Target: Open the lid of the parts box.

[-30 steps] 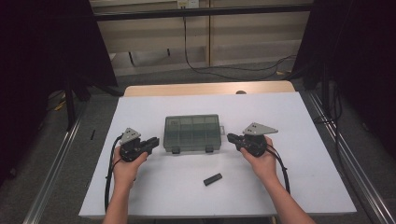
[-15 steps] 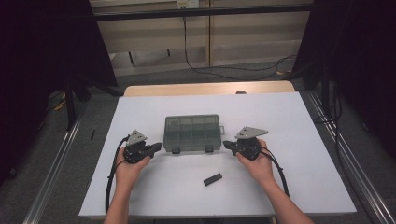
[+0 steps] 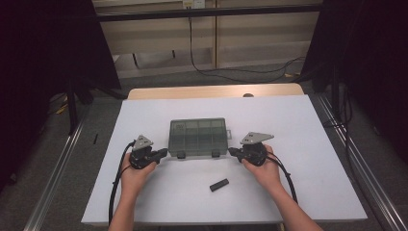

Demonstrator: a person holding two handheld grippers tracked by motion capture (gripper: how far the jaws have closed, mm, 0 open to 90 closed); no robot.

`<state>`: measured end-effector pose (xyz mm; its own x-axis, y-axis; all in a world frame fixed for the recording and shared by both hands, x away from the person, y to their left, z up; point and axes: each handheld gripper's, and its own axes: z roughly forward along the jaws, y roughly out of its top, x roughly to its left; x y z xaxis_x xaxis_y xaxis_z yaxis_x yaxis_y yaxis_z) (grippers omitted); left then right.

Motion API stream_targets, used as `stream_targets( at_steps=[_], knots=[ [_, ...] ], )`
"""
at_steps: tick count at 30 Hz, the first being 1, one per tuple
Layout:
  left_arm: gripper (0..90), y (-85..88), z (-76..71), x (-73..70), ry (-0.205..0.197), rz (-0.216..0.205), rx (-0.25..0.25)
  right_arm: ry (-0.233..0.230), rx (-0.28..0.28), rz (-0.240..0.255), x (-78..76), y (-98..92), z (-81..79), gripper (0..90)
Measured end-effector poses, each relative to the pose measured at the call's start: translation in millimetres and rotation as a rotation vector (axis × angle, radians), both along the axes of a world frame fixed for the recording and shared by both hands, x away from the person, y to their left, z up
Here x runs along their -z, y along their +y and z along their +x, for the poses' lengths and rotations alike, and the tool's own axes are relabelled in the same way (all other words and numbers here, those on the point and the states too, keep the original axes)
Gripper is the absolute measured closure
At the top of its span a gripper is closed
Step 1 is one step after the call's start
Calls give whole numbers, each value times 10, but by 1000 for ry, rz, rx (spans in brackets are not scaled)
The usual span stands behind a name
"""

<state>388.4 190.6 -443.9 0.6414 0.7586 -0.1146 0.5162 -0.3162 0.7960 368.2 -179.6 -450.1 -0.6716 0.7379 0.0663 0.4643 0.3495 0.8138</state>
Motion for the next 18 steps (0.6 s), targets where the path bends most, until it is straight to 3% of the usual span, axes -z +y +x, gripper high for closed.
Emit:
stream_targets(
  at_steps=[5, 18],
  knots=[
    [900, -4, 5, 13, 8, 6, 2, 2, -8, -14, 13, 12, -1, 900],
    [900, -2, 7, 21, 17, 7, 2, 11, -24, 6, 25, 26, 0, 900]
  ],
)
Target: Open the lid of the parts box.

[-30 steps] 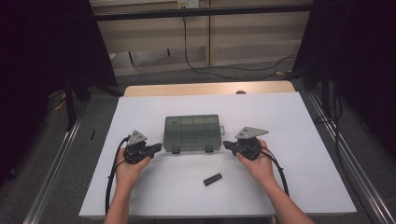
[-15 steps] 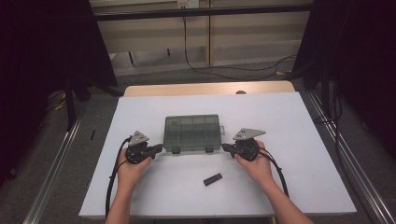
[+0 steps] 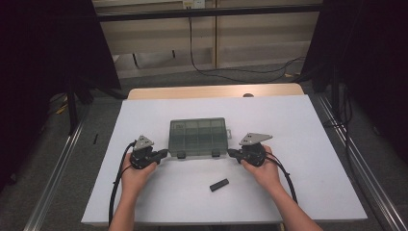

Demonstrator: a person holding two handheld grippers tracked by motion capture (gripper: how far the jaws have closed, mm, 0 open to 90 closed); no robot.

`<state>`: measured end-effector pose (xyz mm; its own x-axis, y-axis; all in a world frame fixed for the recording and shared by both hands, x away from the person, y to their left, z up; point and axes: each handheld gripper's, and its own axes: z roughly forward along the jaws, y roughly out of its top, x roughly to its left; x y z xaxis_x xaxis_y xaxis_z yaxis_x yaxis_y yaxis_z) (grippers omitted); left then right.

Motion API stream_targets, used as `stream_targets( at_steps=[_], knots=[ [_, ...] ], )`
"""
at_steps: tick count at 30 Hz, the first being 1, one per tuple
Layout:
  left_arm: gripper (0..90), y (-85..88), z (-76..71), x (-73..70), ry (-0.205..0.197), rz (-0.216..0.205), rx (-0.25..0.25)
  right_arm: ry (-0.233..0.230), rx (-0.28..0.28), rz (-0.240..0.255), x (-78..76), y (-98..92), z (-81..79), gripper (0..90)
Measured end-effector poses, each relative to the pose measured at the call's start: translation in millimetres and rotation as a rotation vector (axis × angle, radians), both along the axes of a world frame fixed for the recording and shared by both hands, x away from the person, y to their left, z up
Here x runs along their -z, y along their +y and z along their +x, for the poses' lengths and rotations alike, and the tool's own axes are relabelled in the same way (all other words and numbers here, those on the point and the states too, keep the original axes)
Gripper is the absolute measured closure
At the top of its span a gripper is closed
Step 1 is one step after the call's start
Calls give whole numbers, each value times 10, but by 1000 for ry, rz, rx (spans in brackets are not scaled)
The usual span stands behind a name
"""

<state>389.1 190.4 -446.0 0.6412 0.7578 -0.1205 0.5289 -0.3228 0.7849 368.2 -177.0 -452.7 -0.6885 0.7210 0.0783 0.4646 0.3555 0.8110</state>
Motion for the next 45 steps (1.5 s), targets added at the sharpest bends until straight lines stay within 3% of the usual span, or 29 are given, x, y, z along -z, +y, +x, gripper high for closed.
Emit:
stream_targets(
  at_steps=[9, 22, 24, 30, 36, 45],
  knots=[
    [896, 6, 1, -1, 6, 1, 6, -4, 13, -1, -3, -11, 5, 900],
    [885, 0, -17, -28, 12, -32, 17, -46, 24, 65, -70, -36, -4, 900],
    [884, -3, -27, -58, 4, -60, 14, -51, 30, 76, -73, -40, -3, 900],
    [879, -53, -36, -156, -42, -85, 19, -79, 49, 106, -105, -50, -2, 900],
    [874, -55, -18, -171, -55, -101, 1, -101, 57, 123, -131, -43, 17, 900],
    [862, -65, -7, -185, -75, -120, -29, -113, 43, 82, -69, 57, 58, 899]
  ],
)
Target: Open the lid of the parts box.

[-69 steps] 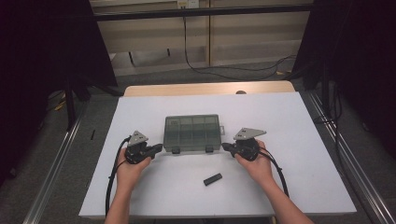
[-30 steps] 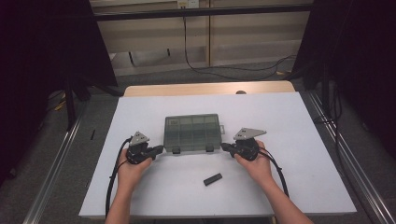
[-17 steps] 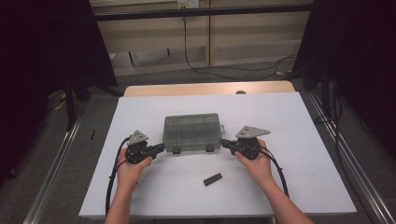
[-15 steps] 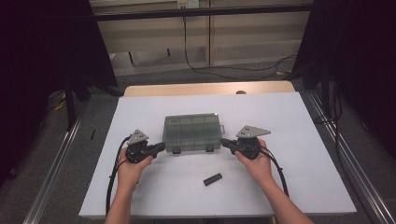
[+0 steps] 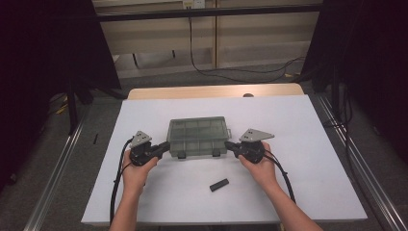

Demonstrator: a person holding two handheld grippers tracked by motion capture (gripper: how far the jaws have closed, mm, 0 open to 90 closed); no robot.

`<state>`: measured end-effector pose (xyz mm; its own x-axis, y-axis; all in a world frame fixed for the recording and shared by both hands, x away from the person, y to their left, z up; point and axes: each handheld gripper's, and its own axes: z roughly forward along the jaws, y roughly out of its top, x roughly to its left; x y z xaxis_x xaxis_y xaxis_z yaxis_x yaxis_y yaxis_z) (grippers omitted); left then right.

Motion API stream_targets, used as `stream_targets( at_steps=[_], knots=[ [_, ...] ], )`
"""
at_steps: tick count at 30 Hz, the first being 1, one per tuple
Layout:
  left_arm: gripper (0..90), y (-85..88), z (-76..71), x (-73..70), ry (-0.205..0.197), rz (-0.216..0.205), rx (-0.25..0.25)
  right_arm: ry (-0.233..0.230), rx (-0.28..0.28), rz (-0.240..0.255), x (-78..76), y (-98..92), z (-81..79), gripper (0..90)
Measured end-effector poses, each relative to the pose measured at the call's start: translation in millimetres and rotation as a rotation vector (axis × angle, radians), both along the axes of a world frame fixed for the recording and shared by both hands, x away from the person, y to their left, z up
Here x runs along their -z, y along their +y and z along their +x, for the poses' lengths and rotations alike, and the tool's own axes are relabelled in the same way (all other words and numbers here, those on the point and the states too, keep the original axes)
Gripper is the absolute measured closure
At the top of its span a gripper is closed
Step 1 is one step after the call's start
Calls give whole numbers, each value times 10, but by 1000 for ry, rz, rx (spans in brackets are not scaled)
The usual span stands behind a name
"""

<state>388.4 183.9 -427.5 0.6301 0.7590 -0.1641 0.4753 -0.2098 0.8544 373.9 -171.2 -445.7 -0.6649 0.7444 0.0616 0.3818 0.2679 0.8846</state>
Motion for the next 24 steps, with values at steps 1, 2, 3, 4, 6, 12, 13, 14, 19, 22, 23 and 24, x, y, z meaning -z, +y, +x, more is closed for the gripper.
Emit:
stream_targets(
  at_steps=[1, 2, 3, 4, 6, 12, 13, 14, 19, 22, 23, 24],
  knots=[
    [858, -4, 4, 2, -6, -1, -7, -5, 0, -5, 3, 10, 1, 900],
    [858, -7, 4, 3, -10, -1, -12, -17, -1, -17, 5, 16, 3, 900],
    [854, -12, 3, -1, -13, 2, -19, -20, 1, -24, 5, 20, 1, 900],
    [851, -16, 4, -3, -21, 3, -22, -21, 2, -23, 7, 20, 0, 900],
    [834, -23, 6, -9, -33, 4, -36, -17, 7, -13, 12, 19, 0, 900],
    [805, -39, 18, -38, -56, 13, -57, -28, 19, -21, 18, 32, -21, 900],
    [805, -39, 18, -38, -56, 13, -57, -29, 22, -17, 22, 32, -24, 900],
    [803, -46, 23, -46, -68, 12, -69, -31, 25, -17, 24, 34, -26, 900],
    [803, -50, 52, -71, -91, 14, -81, -39, 27, -19, 29, 40, -37, 900],
    [803, -58, 83, -92, -107, 9, -83, -39, 25, -14, 34, 33, -34, 900],
    [803, -58, 94, -99, -104, 12, -88, -38, 26, -13, 34, 33, -35, 900],
    [803, -59, 105, -104, -99, 12, -97, -38, 26, -13, 34, 33, -35, 900]
  ],
)
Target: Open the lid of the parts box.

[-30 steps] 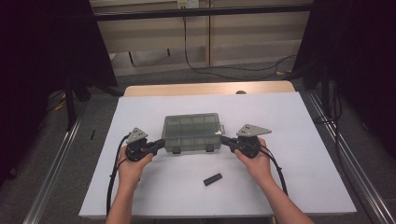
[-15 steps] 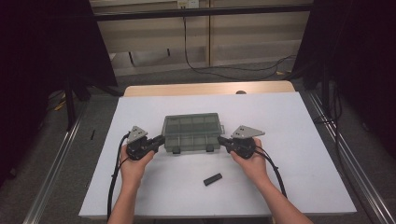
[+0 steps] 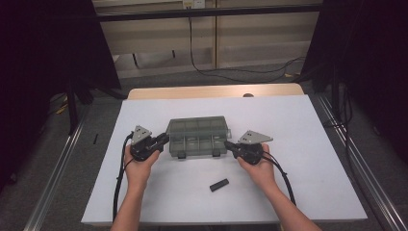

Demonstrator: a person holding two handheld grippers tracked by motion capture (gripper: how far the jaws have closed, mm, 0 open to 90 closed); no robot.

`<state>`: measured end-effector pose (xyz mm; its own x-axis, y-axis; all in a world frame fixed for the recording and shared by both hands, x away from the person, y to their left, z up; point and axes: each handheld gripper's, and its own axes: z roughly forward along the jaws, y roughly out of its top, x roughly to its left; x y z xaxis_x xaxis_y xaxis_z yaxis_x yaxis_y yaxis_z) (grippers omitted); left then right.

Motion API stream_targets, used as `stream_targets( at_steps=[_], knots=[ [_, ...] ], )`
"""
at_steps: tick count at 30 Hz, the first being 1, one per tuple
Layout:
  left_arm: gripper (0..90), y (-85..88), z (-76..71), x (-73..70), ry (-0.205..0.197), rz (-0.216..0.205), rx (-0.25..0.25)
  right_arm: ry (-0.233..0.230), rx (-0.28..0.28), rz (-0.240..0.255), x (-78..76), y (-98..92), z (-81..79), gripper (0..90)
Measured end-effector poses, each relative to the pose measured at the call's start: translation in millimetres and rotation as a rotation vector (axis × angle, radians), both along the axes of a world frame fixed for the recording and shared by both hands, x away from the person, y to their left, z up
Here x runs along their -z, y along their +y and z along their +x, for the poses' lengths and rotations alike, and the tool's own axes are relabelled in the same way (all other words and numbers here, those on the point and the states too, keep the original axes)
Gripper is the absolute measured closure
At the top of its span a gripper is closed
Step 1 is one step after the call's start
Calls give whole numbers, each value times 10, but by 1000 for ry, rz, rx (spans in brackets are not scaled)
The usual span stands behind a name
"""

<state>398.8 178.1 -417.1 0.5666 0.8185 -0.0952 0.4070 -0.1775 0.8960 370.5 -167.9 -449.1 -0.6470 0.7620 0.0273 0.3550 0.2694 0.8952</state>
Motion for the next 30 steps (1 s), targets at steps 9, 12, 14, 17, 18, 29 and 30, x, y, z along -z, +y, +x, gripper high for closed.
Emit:
stream_targets(
  at_steps=[9, 12, 14, 17, 18, 29, 30],
  knots=[
    [807, -3, 79, -18, -2, -17, -9, 1, 5, 5, 4, 0, -4, 900],
    [808, -4, 112, -42, -3, -20, -10, 1, 5, 6, 4, -1, -4, 900],
    [809, -9, 130, -65, -10, -11, -13, 1, 6, 6, 4, 0, -4, 900],
    [811, -24, 156, -89, -10, -31, -20, -1, 5, 7, 5, 1, -4, 900],
    [811, -18, 165, -95, -10, -28, -17, -2, 4, 8, 7, 0, -5, 900],
    [817, -53, 240, -145, -12, -33, -33, -2, 5, 8, 8, 0, -5, 900],
    [816, -53, 256, -159, -14, -26, -34, -2, 5, 8, 8, 0, -6, 900]
  ],
)
